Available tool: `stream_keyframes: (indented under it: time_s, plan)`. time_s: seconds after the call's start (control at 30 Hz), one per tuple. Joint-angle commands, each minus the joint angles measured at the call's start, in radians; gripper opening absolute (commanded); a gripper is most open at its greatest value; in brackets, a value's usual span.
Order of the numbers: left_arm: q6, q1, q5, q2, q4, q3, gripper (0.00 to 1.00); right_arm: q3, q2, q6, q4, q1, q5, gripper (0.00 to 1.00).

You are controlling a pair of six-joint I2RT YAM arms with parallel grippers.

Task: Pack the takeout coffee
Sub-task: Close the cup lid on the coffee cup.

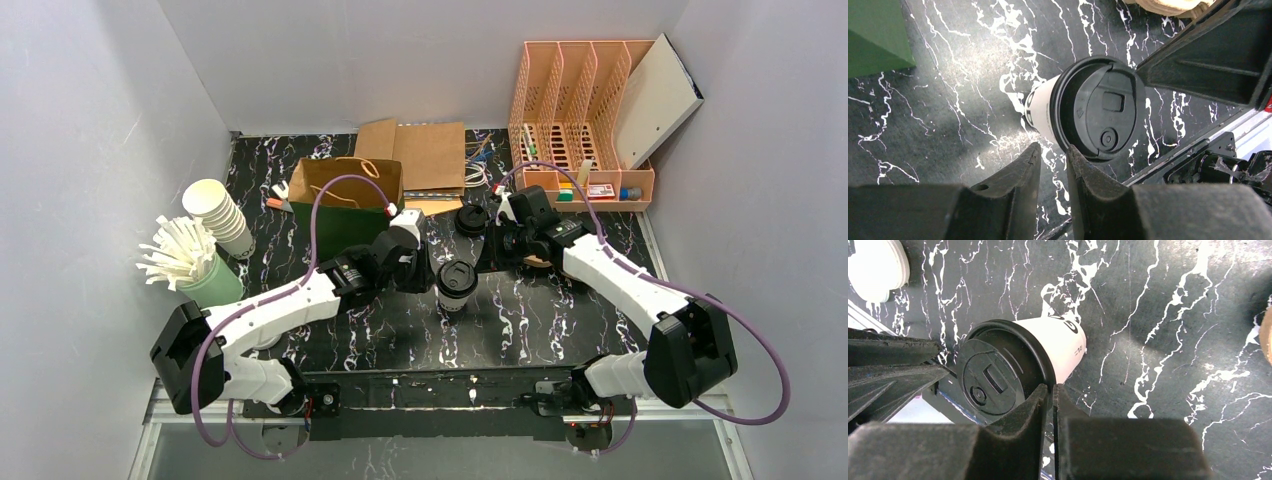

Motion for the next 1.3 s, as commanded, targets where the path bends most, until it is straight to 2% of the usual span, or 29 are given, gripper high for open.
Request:
stream_keyframes:
  time_s: [0.0, 0.07, 0.17, 0.27, 0.43, 0.53, 0.73, 0.93, 1.1, 1.27]
  plan:
    - [0.000, -0.004, 0.026, -0.037, -0.036, 0.004, 0.26, 0.057, -0.027, -0.030, -0.055, 0.005, 0.044, 0.21]
    - [-0.015, -0.004, 0.047, -0.057, -0.021, -0.018, 0.30, 0.071, -0.043, -0.037, -0.063, 0.005, 0.046, 0.29]
    - [-0.052, -0.004, 0.068, -0.093, 0.013, -0.070, 0.36, 0.087, -0.067, -0.072, -0.075, 0.006, 0.052, 0.48]
    - [-0.085, -0.004, 0.069, -0.130, 0.044, -0.120, 0.33, 0.103, -0.089, -0.166, -0.076, 0.006, 0.025, 0.68]
    - [-0.113, -0.004, 0.054, -0.180, 0.050, -0.166, 0.29, 0.133, -0.134, -0.293, -0.046, 0.011, -0.163, 0.96]
    - [-0.129, -0.001, 0.080, -0.185, 0.082, -0.195, 0.32, 0.125, -0.148, -0.352, -0.010, 0.033, -0.183, 0.98]
    - [-0.148, 0.033, 0.100, -0.218, 0.124, -0.225, 0.36, 0.150, -0.138, -0.457, -0.012, 0.074, -0.126, 0.98]
    - [-0.144, 0.089, 0.146, -0.219, 0.142, -0.233, 0.38, 0.134, -0.135, -0.655, -0.008, 0.207, -0.018, 0.98]
    - [-0.171, 0.100, 0.190, -0.234, 0.201, -0.259, 0.39, 0.161, -0.081, -0.803, -0.072, 0.245, -0.022, 0.98]
    - [-0.153, 0.106, 0.203, -0.226, 0.184, -0.244, 0.43, 0.251, 0.020, -0.823, -0.178, 0.249, 0.012, 0.98]
